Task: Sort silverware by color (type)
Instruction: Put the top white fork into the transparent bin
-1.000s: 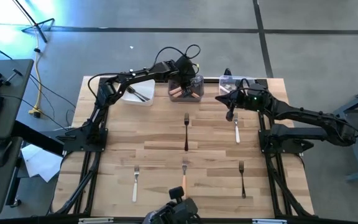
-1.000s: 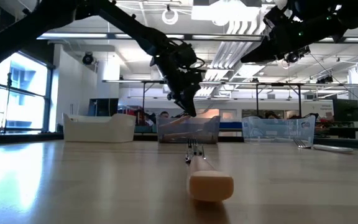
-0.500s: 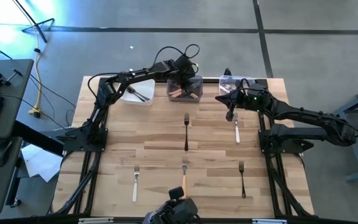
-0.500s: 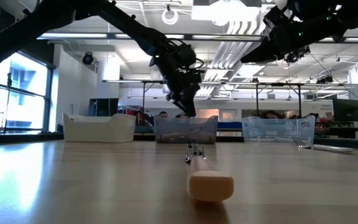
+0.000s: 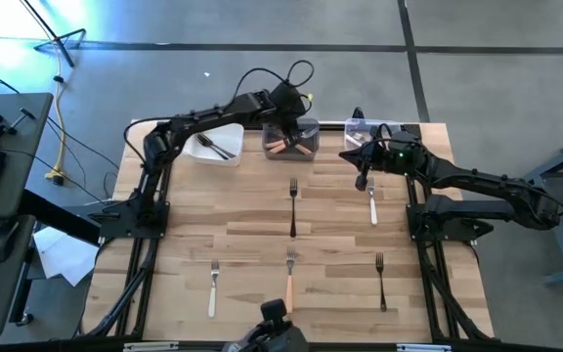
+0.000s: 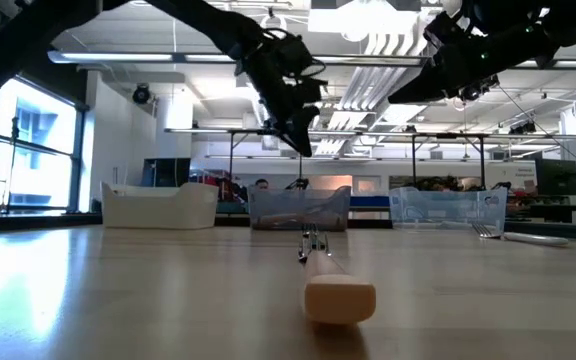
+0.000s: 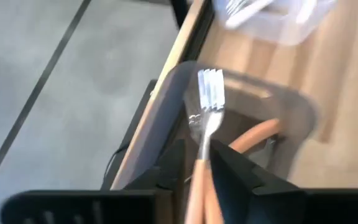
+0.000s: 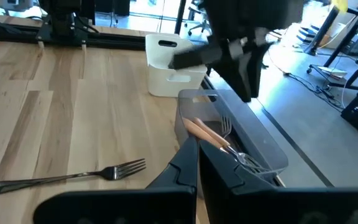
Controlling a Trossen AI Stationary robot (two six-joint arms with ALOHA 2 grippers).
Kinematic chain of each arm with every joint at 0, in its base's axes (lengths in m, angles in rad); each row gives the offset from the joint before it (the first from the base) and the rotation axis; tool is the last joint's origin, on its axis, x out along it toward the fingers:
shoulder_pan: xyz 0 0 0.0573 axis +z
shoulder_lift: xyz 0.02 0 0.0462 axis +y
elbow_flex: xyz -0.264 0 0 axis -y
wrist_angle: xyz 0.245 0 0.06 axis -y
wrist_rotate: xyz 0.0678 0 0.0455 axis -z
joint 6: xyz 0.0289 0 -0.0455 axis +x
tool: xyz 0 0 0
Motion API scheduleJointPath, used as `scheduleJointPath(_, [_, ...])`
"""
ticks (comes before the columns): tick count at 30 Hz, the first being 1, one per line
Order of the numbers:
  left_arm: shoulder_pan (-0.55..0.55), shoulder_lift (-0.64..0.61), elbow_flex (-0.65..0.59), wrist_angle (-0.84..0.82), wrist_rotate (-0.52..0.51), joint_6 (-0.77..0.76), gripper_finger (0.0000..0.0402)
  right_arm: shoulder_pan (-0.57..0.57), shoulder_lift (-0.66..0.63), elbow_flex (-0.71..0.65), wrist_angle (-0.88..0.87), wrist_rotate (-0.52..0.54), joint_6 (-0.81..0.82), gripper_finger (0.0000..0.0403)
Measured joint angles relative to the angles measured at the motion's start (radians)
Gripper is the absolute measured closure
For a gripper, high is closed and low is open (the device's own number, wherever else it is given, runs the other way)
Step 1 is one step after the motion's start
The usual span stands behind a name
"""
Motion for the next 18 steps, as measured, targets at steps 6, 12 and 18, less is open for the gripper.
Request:
scheduleJointPath(6, [0.000, -0.110, -0.283, 0.255, 0.013, -0.018, 0.0398, 0.000, -0.011, 0.000, -0.035, 0.039, 0.000, 0.0403])
scheduleJointPath(12, [-0.004, -0.308, -0.651, 0.575, -0.002, -0.077, 0.0388, 0.000, -0.011, 0.000, -0.040, 0.038, 0.008, 0.0403])
scheduleJointPath(18, [-0.045, -0.585, -1.023, 0.886, -0.002, -0.127, 0.0395, 0.000, -0.011, 0.000, -0.181, 0.032, 0.153, 0.0403])
